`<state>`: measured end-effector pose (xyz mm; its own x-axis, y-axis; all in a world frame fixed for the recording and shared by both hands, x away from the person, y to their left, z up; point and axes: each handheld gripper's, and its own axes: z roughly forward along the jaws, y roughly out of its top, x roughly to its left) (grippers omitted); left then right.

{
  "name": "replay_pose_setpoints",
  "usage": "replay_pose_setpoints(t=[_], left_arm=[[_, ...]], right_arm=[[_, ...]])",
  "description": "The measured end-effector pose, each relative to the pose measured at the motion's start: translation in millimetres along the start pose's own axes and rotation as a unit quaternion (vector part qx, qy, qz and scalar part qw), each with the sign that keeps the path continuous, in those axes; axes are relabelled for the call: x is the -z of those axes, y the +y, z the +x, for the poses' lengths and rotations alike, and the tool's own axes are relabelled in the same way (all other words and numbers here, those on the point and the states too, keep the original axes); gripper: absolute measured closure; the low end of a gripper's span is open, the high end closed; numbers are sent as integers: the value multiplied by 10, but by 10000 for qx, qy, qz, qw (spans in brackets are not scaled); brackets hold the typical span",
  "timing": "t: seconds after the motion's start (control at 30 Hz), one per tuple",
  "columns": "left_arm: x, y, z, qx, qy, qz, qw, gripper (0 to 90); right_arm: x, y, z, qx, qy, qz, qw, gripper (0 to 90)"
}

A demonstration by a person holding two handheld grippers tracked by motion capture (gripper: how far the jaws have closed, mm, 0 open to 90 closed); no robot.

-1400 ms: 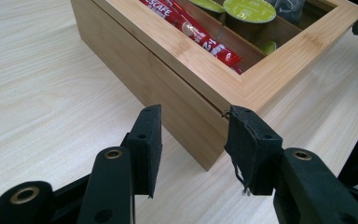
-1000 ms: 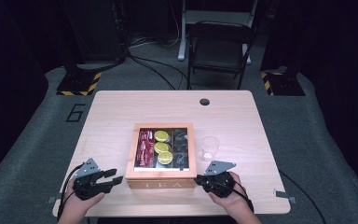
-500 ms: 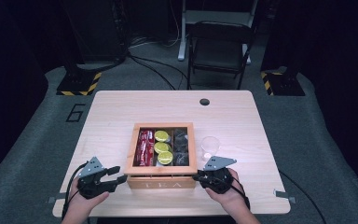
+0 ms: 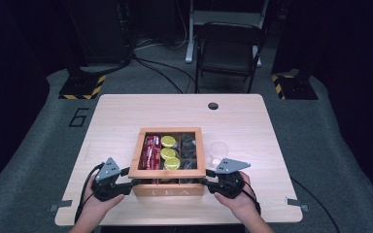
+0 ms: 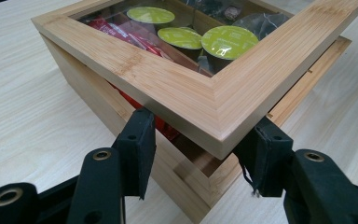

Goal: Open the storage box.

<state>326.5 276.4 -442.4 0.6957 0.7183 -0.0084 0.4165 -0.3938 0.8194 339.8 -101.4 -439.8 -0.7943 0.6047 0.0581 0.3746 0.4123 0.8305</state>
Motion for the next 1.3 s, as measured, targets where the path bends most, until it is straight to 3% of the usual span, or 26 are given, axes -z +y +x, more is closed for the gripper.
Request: replay_pose_setpoints(t=[0.17,0.27,0.4,0.53,0.63,0.77,1.0,1.07,1.13,1.3], left_arm=[[17,21,-8,18,54,12,10000,489],[28,44,-25,-12,228,-36,9997,465],[48,79,-10,47,188,-44,9998,460],[52,103,16,138,118,-98,9998,460],[62,132,22,212,184,-170,9995,461],[99,206,27,129,334,-306,9989,454],[144,338,87,170,320,-457,9983,453],[168,421,120,139,316,-439,9984,455],[177,465,140,141,310,-443,9984,457],[195,600,173,-90,402,-509,9979,465]], right_arm=[[24,27,-9,109,-125,58,9998,546],[33,58,2,149,-252,43,9996,517],[48,98,23,248,-460,-4,9986,467],[37,146,37,299,-395,-64,9988,460],[25,189,59,343,-531,-91,9980,444],[60,247,33,276,-521,-175,9981,454],[105,394,-43,207,-457,-247,9984,468],[112,475,-66,181,-535,-254,9981,474],[120,517,-78,288,-565,-280,9976,476],[125,662,-80,527,-750,-338,9952,477]])
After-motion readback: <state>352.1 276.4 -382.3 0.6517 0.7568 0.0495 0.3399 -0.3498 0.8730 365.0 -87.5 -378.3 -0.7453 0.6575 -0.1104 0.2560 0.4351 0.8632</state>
